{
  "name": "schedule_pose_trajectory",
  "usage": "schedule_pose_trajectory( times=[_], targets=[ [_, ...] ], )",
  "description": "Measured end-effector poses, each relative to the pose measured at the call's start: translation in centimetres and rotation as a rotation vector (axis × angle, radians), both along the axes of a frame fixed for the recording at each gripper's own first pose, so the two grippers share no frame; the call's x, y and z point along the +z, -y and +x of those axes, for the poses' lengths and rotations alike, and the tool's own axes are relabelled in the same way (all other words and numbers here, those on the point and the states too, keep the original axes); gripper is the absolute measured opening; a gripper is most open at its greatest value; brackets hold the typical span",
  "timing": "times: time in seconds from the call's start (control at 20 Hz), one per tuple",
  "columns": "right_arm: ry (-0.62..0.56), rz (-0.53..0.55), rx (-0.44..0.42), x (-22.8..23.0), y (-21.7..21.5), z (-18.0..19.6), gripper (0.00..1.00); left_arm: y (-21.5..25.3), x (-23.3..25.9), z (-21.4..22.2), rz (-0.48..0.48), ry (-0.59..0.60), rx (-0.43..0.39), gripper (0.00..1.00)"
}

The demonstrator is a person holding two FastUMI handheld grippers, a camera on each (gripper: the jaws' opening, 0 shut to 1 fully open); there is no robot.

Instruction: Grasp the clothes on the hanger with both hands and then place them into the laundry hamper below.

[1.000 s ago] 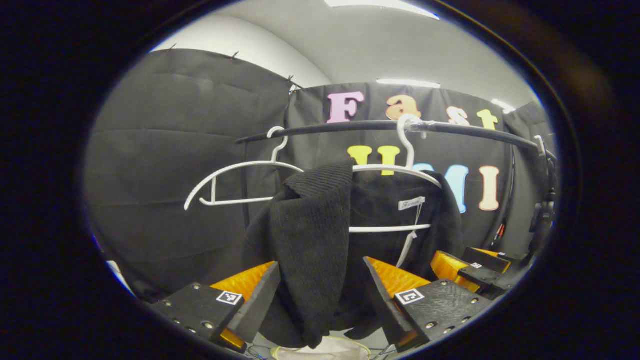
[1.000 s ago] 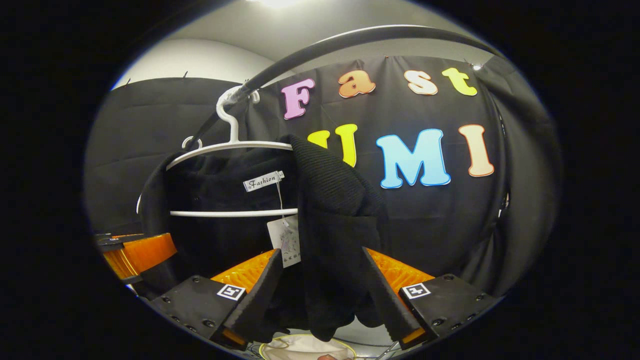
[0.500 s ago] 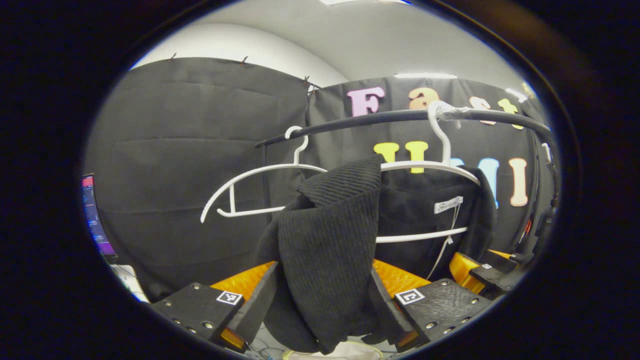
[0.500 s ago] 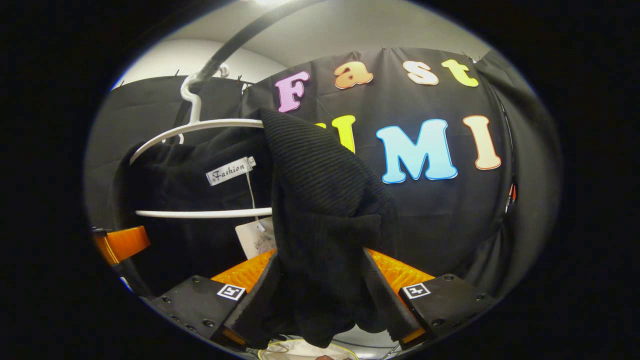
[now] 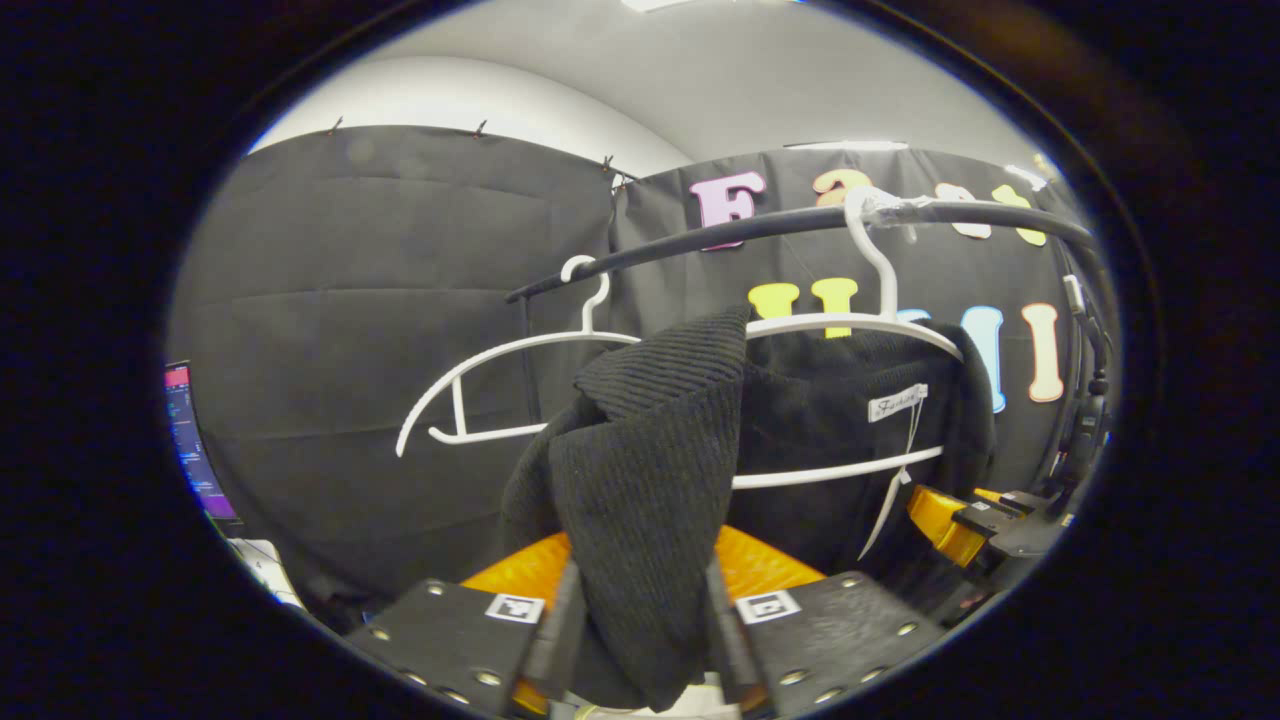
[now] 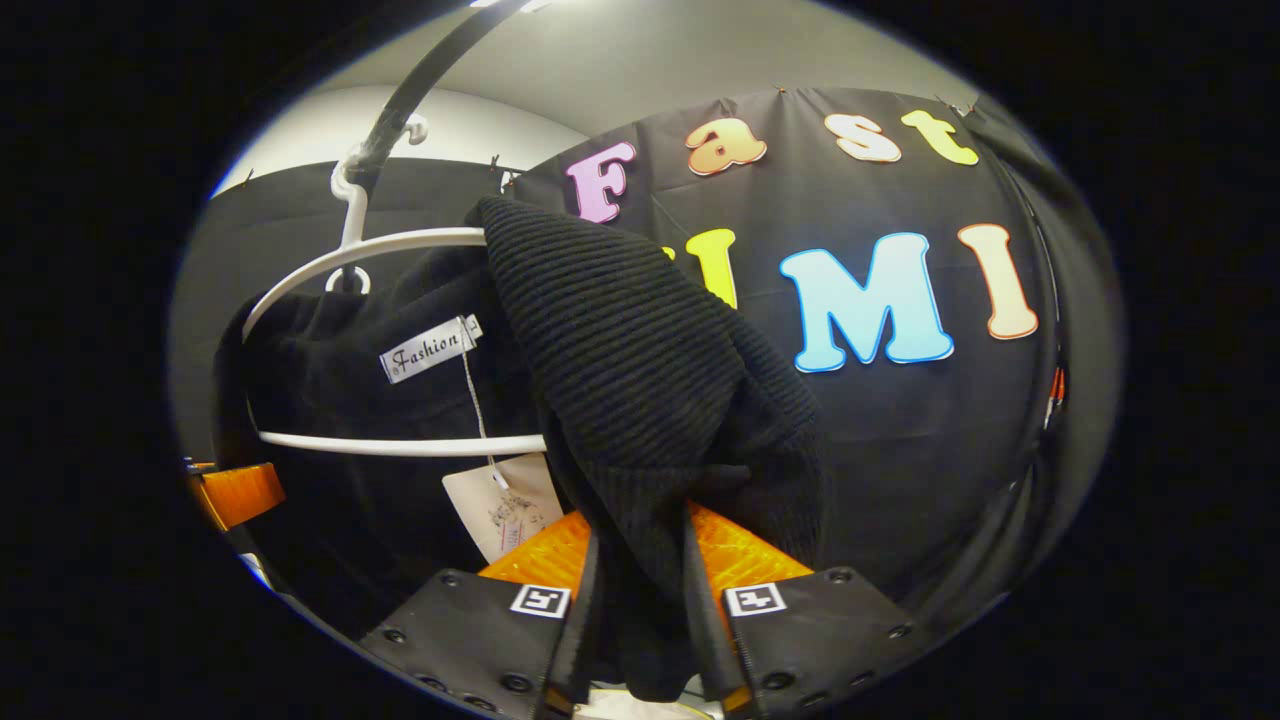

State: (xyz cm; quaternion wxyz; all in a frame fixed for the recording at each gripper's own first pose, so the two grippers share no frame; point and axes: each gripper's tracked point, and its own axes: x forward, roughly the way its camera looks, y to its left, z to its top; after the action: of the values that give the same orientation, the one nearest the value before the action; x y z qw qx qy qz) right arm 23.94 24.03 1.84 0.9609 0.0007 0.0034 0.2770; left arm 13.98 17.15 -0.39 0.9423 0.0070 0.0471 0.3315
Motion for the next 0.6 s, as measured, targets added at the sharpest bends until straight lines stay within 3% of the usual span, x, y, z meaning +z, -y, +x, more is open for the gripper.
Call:
schedule_pose_trajectory(
  times=[0.1,0.15,0.2,0.3,0.6],
  targets=[
    [0.023,0.021,0.010,0.5,0.9,-0.1,0.09,0.1,0.3,0.0,0.015,0.002,-0.012,0.25],
    [0.024,0.026,0.029,0.4,1.1,0.0,0.10,-0.1,0.6,-0.9,0.025,0.003,0.010,0.14],
    [0.022,0.028,0.058,0.2,0.8,0.1,0.02,0.5,0.6,-0.3,0.014,0.013,-0.029,0.04],
    [0.025,0.024,0.091,0.5,1.3,-0.1,0.05,1.6,1.0,0.0,0.009,0.025,-0.074,0.04],
    [0.091,0.030,0.059,2.2,4.3,0.2,0.01,2.8,3.3,-2.5,-0.031,0.085,-0.123,0.02]
  ],
)
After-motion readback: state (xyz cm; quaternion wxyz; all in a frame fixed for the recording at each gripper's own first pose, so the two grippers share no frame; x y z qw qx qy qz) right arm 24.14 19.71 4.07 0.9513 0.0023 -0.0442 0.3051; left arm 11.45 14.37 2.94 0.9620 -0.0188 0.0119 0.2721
